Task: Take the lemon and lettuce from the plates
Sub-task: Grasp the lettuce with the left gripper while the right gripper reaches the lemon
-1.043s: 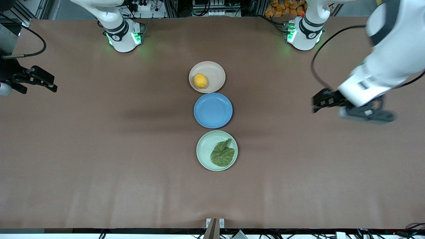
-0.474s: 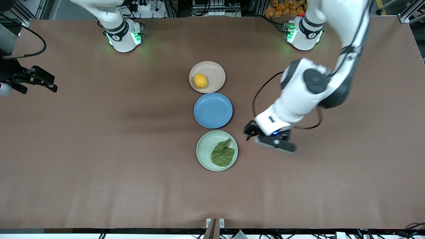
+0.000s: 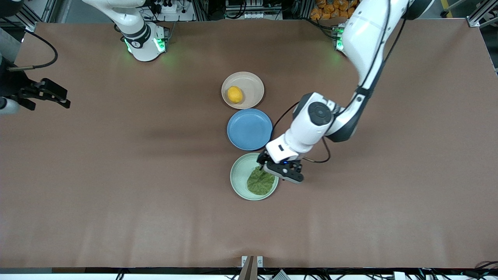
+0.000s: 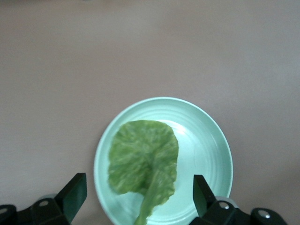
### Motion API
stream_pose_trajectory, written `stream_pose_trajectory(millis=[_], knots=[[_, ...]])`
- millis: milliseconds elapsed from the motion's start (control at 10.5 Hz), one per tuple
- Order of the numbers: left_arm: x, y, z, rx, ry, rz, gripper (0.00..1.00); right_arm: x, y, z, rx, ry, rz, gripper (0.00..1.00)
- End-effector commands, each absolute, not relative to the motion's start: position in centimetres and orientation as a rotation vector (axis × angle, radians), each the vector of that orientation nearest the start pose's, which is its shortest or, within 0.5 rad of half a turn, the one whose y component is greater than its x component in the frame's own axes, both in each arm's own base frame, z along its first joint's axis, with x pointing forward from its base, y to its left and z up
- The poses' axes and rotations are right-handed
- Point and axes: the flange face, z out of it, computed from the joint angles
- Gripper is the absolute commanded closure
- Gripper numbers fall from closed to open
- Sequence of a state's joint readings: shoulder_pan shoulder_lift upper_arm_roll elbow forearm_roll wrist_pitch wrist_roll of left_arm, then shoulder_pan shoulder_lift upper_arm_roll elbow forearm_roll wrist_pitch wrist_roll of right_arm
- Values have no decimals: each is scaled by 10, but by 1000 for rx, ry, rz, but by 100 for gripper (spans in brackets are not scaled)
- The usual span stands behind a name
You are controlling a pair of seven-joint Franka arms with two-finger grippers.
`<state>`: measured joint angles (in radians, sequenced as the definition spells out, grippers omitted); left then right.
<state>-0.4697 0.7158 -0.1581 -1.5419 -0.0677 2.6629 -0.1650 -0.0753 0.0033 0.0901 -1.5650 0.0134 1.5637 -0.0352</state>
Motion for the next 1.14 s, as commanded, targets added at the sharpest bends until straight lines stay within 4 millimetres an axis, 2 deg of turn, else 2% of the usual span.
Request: stream_pose_trajectory(millis=[0,95,284,379,569,664,759,853,1043], knots=[[608,-435,233,-3344,581,-592,0,549,29,603,-3122,-131,53,0],[607,-435,221,-3343,580,-603,2,548,31,589,-3120,-135,84,0],[602,-440,201,-3344,585,-611,14,543,47,560,-3114,-172,137,0],[598,-444,196,-3339,597,-606,25,542,53,557,-3110,-169,147,0],[592,-451,192,-3342,603,-622,28,538,84,547,-3118,-141,183,0],[591,-451,189,-3344,597,-616,37,532,103,536,-3125,-119,217,0],[591,-450,188,-3344,595,-614,59,526,115,527,-3131,-104,251,0],[590,-450,184,-3344,594,-606,73,522,126,521,-3135,-108,271,0],[597,-439,181,-3326,578,-609,90,514,149,509,-3124,-90,310,0]])
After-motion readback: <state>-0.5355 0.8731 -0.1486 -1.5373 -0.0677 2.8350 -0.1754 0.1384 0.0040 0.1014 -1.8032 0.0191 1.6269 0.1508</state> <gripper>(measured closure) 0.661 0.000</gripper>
